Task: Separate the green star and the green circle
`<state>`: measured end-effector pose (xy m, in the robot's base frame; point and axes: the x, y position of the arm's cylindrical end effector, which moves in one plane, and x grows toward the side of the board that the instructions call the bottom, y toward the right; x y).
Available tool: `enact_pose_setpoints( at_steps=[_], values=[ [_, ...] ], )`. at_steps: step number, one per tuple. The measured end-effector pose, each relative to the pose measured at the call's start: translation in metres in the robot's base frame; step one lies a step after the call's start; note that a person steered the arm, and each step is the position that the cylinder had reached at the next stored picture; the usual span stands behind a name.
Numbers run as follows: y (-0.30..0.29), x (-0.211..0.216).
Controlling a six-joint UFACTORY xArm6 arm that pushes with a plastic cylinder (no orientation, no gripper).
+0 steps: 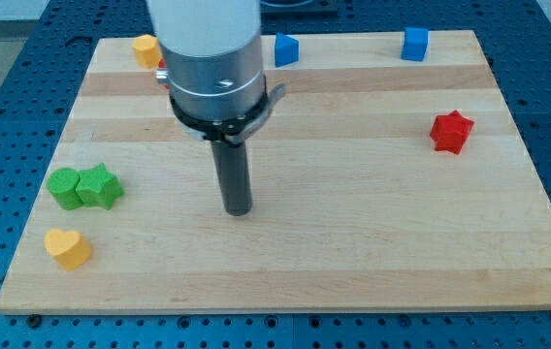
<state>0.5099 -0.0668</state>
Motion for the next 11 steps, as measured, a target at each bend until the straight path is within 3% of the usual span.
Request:
enact_pose_setpoints(
  at_steps=[4, 7, 9, 11],
  values=[
    [-0.080, -0.002],
    [-0.131, 0.029],
    [-0.172, -0.015],
    [-0.163, -0.035]
  ],
)
